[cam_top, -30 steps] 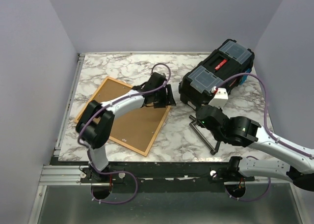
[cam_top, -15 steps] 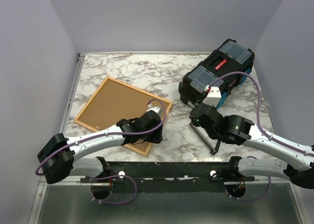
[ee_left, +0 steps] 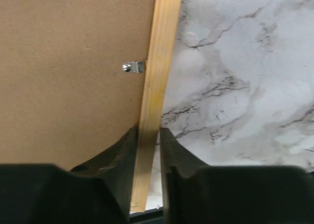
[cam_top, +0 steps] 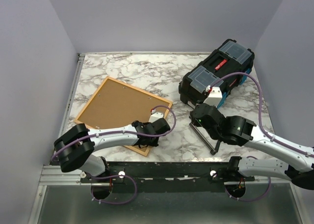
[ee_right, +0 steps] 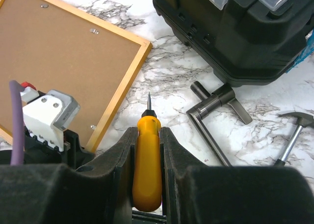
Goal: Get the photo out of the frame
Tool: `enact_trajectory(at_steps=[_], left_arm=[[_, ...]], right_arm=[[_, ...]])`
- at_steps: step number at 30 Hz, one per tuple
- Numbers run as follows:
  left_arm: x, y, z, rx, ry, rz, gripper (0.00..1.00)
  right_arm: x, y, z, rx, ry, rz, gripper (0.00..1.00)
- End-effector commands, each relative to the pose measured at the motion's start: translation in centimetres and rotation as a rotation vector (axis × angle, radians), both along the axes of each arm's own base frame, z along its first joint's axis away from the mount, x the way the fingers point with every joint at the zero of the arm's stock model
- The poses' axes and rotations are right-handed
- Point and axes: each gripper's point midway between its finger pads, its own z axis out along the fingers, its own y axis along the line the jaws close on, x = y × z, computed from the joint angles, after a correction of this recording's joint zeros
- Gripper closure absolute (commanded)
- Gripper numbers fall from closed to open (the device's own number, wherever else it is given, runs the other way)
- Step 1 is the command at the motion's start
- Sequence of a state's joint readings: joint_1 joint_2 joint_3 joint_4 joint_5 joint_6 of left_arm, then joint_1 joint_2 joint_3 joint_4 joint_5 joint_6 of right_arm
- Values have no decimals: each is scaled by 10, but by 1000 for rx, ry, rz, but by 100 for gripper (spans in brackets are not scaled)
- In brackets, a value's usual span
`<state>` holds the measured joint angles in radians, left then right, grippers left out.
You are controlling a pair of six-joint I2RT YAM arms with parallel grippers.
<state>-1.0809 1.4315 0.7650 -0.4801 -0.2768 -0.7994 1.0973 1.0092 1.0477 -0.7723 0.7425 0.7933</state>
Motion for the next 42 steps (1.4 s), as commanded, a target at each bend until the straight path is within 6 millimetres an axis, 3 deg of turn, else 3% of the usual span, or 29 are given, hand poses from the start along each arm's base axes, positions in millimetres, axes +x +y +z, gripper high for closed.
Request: enact_trajectory(at_steps=[1, 7, 17, 19, 22, 24, 28, 31, 37, 42], left_arm=[[3, -5, -10, 35, 1, 65, 82], [19, -39, -7, -91, 52, 174, 100], [58, -92, 19, -361, 143, 218, 100], [60, -101, 22, -419, 172, 181, 92], [58, -105, 32, -497, 163, 126, 71], [55, -103, 44, -549, 134, 94, 58], [49, -86, 63, -609, 79, 68, 46], [47, -64, 71, -622, 40, 87, 45], [36, -14, 54, -575, 5, 159, 51], [30, 0, 41, -566, 11, 174, 53]], right_arm=[[-1, -4, 1, 21, -1, -11, 99], [-1, -3, -1, 22, 7, -13, 99], [-3, 1, -8, 24, 31, -10, 99], [-3, 6, -12, 23, 49, 1, 99], [-4, 16, -20, 19, 80, 24, 99], [-5, 21, -25, 19, 96, 33, 99], [-4, 33, -35, 10, 127, 52, 99], [-3, 43, -44, -3, 156, 64, 99], [-2, 63, -63, -21, 216, 80, 99], [-3, 84, -88, -42, 297, 99, 99]])
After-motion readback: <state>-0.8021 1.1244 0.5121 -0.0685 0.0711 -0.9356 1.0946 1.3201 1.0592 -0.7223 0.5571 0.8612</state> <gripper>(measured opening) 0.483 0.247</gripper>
